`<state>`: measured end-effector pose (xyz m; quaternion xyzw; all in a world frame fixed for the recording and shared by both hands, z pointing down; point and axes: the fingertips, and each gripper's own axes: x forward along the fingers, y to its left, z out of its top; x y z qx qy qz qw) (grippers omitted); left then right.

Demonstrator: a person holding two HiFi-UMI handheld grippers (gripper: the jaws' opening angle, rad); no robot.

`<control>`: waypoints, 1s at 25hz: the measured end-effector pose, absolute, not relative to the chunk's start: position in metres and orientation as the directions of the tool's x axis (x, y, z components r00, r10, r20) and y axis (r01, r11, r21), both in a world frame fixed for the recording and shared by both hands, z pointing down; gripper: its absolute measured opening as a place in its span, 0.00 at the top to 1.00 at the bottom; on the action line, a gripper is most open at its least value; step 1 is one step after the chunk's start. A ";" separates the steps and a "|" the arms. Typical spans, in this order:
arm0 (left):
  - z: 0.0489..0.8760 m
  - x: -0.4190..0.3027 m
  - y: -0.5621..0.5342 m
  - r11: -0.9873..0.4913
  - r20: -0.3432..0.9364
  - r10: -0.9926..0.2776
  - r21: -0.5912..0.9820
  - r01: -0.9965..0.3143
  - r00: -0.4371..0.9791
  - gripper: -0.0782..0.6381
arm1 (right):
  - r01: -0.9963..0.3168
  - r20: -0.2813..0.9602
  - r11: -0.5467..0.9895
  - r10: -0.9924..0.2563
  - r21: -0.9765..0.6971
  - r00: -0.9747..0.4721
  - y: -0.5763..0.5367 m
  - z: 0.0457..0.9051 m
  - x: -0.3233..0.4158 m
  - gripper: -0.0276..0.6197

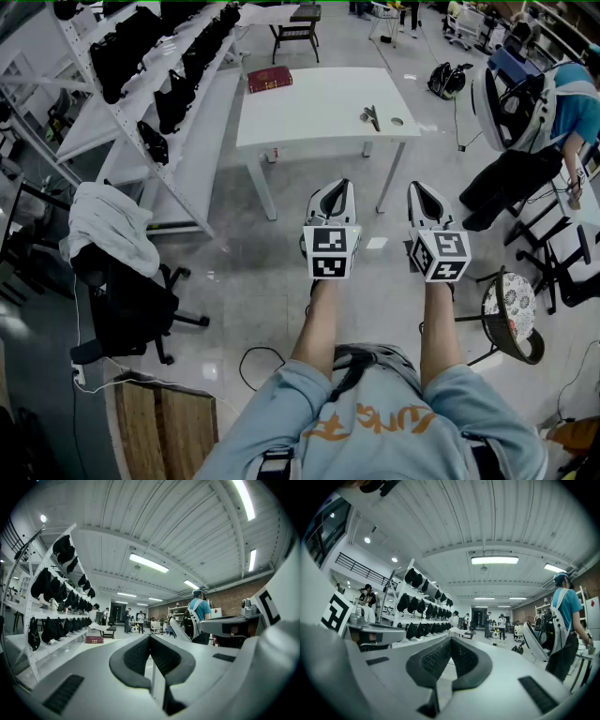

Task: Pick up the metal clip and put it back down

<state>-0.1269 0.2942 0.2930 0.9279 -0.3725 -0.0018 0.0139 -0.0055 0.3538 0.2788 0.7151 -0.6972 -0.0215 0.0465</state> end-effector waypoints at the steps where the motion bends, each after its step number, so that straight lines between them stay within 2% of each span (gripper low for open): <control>1: 0.293 -0.129 0.292 -0.721 0.009 -0.692 0.028 -0.692 0.722 0.86 | -0.995 0.036 -0.020 -0.999 0.100 0.023 0.352 0.279 -0.008 0.92; 19: 0.306 -0.134 0.286 -0.723 0.014 -0.684 0.119 -0.680 0.729 0.86 | -0.991 0.048 -0.067 -0.996 0.113 0.073 0.366 0.281 0.003 0.91; 25: 0.301 -0.149 0.276 -0.692 -0.034 -0.717 0.156 -0.705 0.696 0.86 | -0.991 0.030 -0.085 -0.996 0.103 0.089 0.374 0.272 0.013 0.91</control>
